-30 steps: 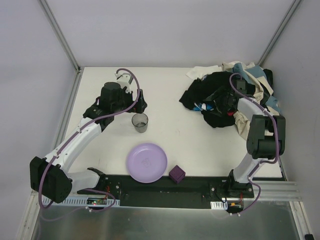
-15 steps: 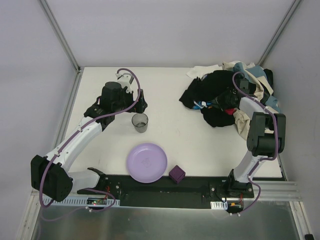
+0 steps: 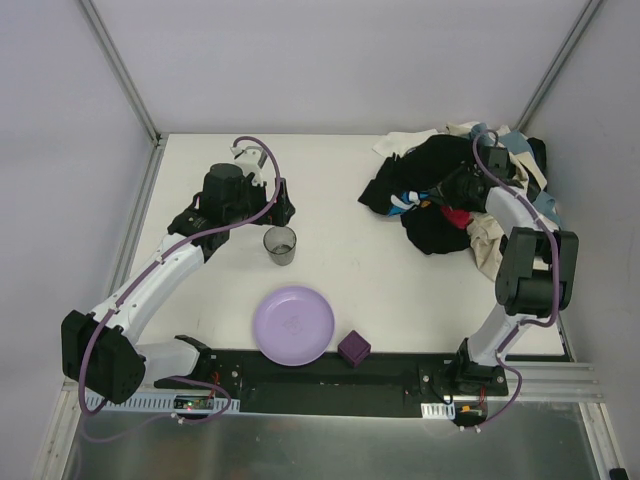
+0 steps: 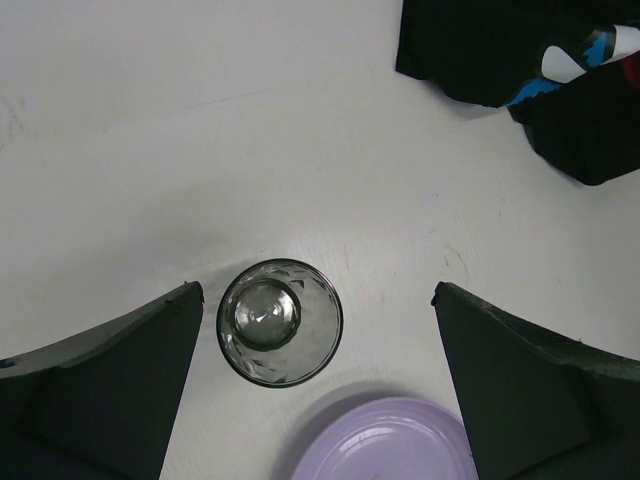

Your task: Pick out a specific cloth from the pile

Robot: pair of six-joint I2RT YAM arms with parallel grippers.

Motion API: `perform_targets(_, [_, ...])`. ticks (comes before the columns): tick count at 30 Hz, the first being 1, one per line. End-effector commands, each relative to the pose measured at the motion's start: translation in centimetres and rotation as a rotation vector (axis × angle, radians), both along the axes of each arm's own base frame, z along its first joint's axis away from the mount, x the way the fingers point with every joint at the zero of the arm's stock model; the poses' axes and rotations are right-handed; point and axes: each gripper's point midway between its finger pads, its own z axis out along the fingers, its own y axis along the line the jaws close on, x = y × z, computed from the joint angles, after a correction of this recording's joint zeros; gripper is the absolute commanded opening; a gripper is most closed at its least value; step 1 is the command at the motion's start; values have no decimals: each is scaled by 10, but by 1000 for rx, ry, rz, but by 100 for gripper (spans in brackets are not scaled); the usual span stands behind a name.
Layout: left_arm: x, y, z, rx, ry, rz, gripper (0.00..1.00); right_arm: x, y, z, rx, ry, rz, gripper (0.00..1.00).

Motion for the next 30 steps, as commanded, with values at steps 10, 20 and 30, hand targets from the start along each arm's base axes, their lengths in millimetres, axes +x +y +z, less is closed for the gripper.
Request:
perform_targets(10, [-5,-7,27,-74,-45,-27,99,41,-85,173,-260,-393,-149,0])
perform_targets(20, [-6,-7,28,-71,-51,-31,99,34,-174,248,-413,-473,-354,1])
perform_targets(30, [-5,-10,25,-73,-39,-43,99,3,-238,264,-727,-392,-494,1])
